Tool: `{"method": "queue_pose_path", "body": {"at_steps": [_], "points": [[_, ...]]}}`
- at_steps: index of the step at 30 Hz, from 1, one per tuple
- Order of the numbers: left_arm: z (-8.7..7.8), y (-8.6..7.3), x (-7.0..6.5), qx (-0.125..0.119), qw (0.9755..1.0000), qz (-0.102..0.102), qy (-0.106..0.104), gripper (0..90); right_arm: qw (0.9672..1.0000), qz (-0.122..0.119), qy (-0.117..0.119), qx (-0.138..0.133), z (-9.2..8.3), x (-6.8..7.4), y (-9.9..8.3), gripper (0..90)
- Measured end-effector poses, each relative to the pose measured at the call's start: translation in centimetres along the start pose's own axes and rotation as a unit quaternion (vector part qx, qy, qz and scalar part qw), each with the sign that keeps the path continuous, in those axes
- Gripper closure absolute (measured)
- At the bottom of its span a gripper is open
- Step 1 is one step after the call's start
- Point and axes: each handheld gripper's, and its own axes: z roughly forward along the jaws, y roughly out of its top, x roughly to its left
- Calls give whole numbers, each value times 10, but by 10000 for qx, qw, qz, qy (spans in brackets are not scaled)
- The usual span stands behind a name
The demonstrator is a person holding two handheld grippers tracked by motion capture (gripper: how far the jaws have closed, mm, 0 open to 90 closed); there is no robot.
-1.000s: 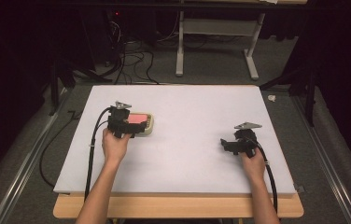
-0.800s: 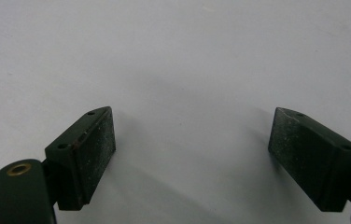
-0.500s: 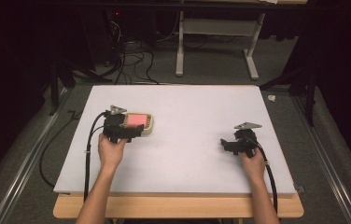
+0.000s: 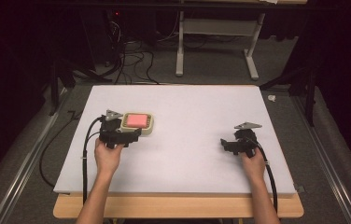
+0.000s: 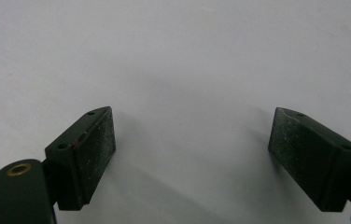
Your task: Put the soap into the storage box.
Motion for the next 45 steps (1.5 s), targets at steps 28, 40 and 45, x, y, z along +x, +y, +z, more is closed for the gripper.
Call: {"method": "queue_pose_path", "body": {"at_steps": [28,40,45], "points": [[-15,-27,2,-73,9998,1,-190,140,10000,1,1,1,0,0,0,154],[-3,-41,-2,118,9991,47,-408,141,10000,-2,-3,-2,0,0,0,154],[6,-45,-6,212,9987,47,-458,141,10000,-2,-3,0,0,0,0,154]]}}
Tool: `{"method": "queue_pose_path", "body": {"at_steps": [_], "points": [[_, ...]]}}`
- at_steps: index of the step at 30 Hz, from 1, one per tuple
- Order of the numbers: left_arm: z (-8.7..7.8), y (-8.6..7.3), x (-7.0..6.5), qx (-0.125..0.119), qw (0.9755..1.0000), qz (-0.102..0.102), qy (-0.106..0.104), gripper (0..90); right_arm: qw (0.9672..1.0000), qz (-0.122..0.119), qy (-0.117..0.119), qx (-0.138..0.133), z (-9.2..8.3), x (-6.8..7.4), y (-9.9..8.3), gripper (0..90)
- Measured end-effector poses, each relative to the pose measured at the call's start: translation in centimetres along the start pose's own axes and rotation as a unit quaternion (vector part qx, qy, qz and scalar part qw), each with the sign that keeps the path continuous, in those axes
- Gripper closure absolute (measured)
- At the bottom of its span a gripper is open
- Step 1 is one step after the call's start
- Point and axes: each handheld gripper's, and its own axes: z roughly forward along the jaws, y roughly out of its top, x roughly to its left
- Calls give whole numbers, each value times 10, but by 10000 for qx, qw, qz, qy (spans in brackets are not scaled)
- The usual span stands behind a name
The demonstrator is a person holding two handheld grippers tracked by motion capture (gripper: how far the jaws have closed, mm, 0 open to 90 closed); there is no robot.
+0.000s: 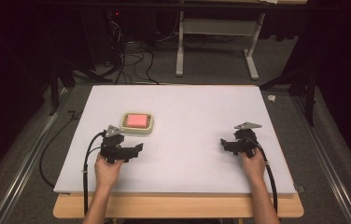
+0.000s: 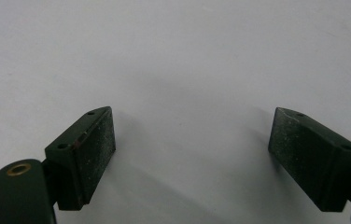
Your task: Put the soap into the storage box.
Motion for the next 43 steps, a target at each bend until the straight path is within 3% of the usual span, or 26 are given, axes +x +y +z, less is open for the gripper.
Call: {"method": "queue_pose_path", "body": {"at_steps": [19,29,36,37,43], "points": [[32,-6,-12,329,9992,109,-211,142,10000,-13,-12,-4,0,0,0,154],[44,-9,-11,377,9989,257,99,145,10000,-4,-11,7,0,0,0,154],[60,-16,-14,516,9967,478,415,148,10000,-6,-14,-1,0,0,0,154],[62,-19,-16,382,9964,580,478,137,10000,2,-13,0,0,0,0,154],[61,-21,-16,343,9966,586,478,138,10000,2,-12,9,0,0,0,154]]}}
